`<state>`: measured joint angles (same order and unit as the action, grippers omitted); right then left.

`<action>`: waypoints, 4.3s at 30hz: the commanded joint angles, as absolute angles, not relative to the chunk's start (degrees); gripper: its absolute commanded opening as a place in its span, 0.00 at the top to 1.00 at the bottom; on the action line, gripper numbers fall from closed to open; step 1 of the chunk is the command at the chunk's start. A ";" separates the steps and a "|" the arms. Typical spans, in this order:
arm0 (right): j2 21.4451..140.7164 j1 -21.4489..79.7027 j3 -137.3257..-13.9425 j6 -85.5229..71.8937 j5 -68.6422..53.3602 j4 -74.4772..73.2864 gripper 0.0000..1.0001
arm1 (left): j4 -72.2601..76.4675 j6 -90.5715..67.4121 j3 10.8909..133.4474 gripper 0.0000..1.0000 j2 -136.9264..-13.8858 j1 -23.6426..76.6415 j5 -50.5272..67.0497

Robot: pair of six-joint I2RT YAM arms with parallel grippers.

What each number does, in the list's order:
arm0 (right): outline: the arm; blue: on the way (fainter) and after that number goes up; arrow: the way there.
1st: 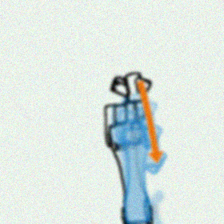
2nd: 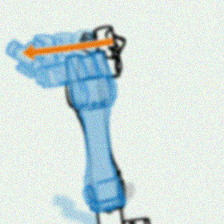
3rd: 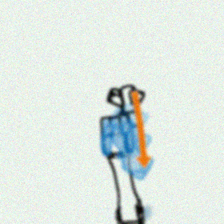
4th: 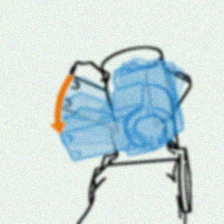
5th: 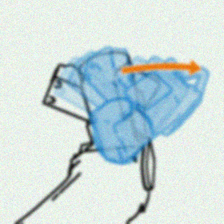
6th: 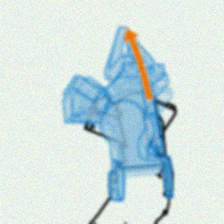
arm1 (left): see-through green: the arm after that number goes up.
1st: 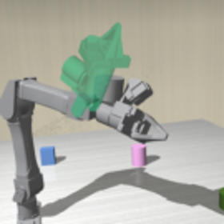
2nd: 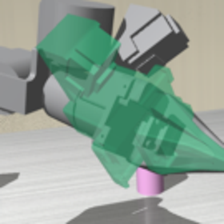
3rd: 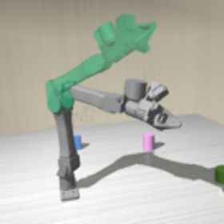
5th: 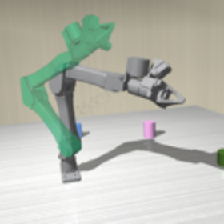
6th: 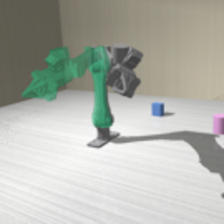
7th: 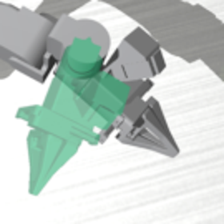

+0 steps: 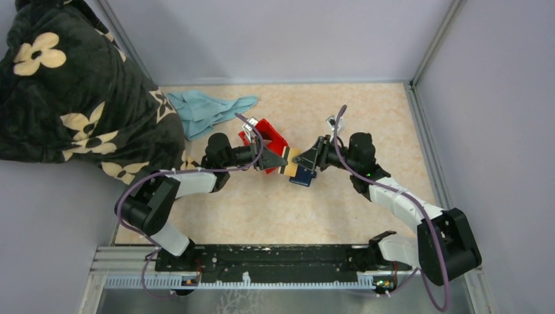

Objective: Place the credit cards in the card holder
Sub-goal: Pick up the credit card from the storage box, then open the card holder at the center of the board.

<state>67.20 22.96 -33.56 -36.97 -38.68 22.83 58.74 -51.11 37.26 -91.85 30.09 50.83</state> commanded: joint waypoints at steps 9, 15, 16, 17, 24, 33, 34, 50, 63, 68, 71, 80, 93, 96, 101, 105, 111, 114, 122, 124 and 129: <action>70.17 23.90 -31.89 -40.96 -40.84 33.97 0.69 | 65.82 -54.98 38.54 1.00 -94.63 31.12 50.22; 70.84 24.08 -31.15 -43.66 -42.08 37.37 1.00 | 66.73 -56.58 38.54 0.99 -95.80 31.18 49.17; 70.77 24.07 -31.02 -44.09 -42.10 37.70 1.00 | 66.27 -56.59 38.70 0.94 -96.02 31.15 48.97; 70.58 24.08 -30.95 -44.38 -42.11 37.63 1.00 | 65.25 -56.29 38.80 0.86 -96.14 31.13 48.66; 64.90 24.08 -32.15 -39.88 -36.36 23.43 1.00 | 52.57 -48.52 38.27 0.62 -94.40 31.12 41.38; 57.04 24.25 -34.51 -32.11 -19.95 1.08 1.00 | 40.26 -42.19 36.38 0.59 -92.24 31.26 29.31; 56.62 24.44 -34.58 -31.49 -17.76 -0.65 1.00 | 39.34 -41.47 36.12 0.59 -92.13 31.48 28.43; 57.90 29.53 -39.05 -28.48 -3.39 -26.42 1.00 | 14.76 -23.81 48.80 0.63 -97.83 40.53 15.35; 67.14 29.53 -41.97 -26.89 -7.65 -26.67 1.00 | 9.49 -21.05 54.44 0.64 -102.78 41.57 8.39; 70.84 29.53 -42.89 -26.89 -9.04 -24.85 1.00 | 8.21 -20.27 56.01 0.64 -104.14 41.57 7.65; 73.09 29.53 -43.69 -26.91 -9.33 -24.13 1.00 | 7.92 -19.97 56.53 0.64 -104.88 41.57 7.53; 78.09 29.53 -45.70 -26.45 -9.68 -22.09 1.00 | 7.36 -19.70 57.85 0.65 -106.59 41.66 7.56; 80.81 29.53 -47.20 -26.50 -4.74 -21.97 1.00 | 6.01 -19.59 59.55 0.66 -107.69 42.62 7.03; 80.39 29.53 -47.11 -26.82 -2.53 -22.32 1.00 | 5.94 -19.60 59.59 0.66 -107.65 42.76 6.94; 79.29 29.53 -46.87 -27.32 0.69 -22.90 1.00 | 5.71 -19.65 59.66 0.66 -107.48 43.00 6.60; 78.01 29.53 -46.50 -27.69 2.79 -22.90 1.00 | 5.63 -19.77 59.68 0.66 -107.33 43.22 6.38; 77.31 29.53 -46.06 -28.23 3.61 -21.52 1.00 | 5.64 -19.93 59.75 0.66 -107.57 43.55 6.41; 77.77 29.46 -46.01 -28.36 3.89 -20.57 1.00 | 5.54 -19.80 59.74 0.66 -107.37 43.71 6.34; 78.58 28.36 -44.97 -28.14 3.38 -16.99 1.00 | 4.70 -19.25 59.82 0.66 -105.98 44.07 5.30; 78.49 27.97 -44.52 -28.15 3.31 -16.10 1.00 | 4.69 -19.14 59.60 0.65 -105.12 44.15 4.77; 79.30 26.81 -44.47 -27.69 3.12 -14.85 1.00 | 4.65 -19.00 59.88 0.65 -103.66 44.55 4.88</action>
<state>78.91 27.86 -44.56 -28.21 2.22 -18.41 5.87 -20.27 58.39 -106.48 43.86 5.63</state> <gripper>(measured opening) 0.008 0.347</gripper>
